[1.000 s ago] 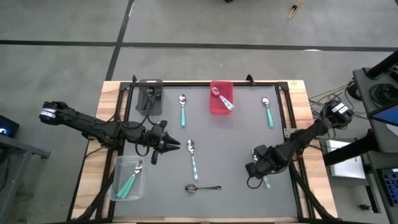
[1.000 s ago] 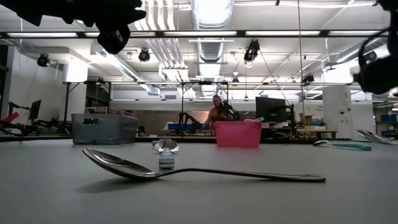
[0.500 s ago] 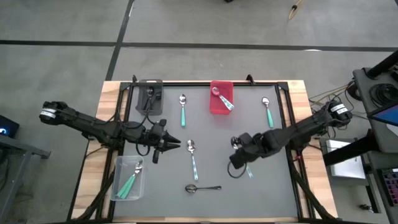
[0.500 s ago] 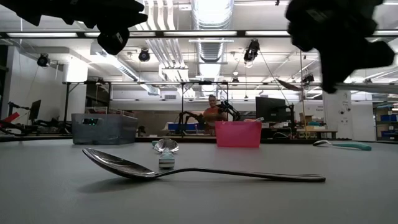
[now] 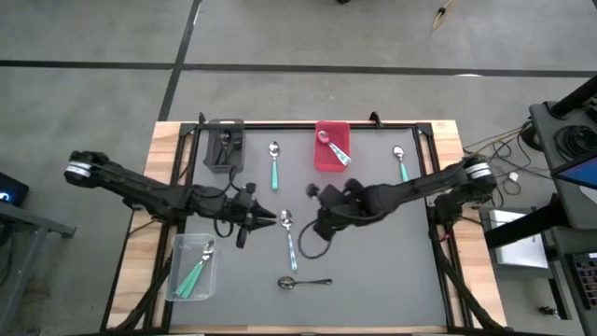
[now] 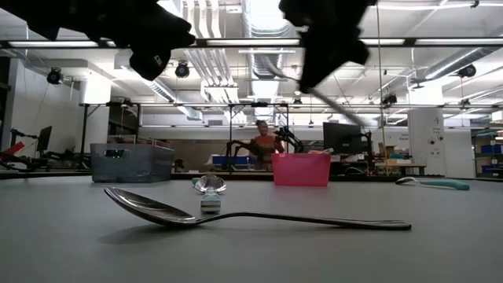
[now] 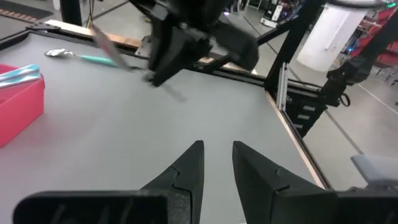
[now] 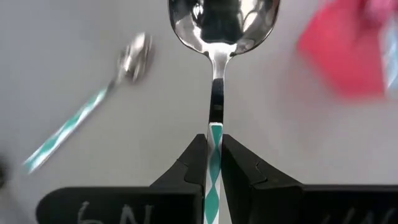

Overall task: Sort silverware by color (type)
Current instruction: Put the white green spoon into the red bin

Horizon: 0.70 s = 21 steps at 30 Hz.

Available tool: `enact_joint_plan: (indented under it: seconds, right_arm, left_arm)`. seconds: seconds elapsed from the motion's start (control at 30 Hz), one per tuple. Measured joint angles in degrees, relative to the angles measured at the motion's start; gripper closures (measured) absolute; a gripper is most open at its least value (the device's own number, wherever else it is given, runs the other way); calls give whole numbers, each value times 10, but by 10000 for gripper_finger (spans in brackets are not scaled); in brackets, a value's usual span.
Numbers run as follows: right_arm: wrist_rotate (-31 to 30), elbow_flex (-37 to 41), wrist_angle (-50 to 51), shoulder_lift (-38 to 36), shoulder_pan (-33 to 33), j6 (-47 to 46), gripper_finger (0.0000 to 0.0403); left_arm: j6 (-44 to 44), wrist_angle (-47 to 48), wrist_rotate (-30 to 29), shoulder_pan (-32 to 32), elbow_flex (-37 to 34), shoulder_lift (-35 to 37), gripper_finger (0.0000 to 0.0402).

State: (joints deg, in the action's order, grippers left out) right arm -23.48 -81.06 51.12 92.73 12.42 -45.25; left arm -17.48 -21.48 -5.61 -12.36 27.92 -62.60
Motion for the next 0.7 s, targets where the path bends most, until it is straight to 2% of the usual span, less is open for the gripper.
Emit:
enact_joint_plan:
  seconds: [0.1,0.23,0.4,0.6,0.7]
  right_arm:
    - [-100,-40,-21,45,8,64,384]
    - [-183,-70,-69,85,16,123,384]
    - [-244,-76,-99,100,26,159,383]
    - [-301,-76,-102,100,43,160,383]
    - [-307,-76,-106,102,47,163,383]
  left_arm:
    - [0,-14,-15,0,0,-13,335]
    - [2,-22,-57,0,0,-22,335]
    - [20,-15,-74,0,-1,-24,323]
    - [57,-17,-97,0,-2,-20,275]
    - [75,-18,-116,0,3,-22,251]
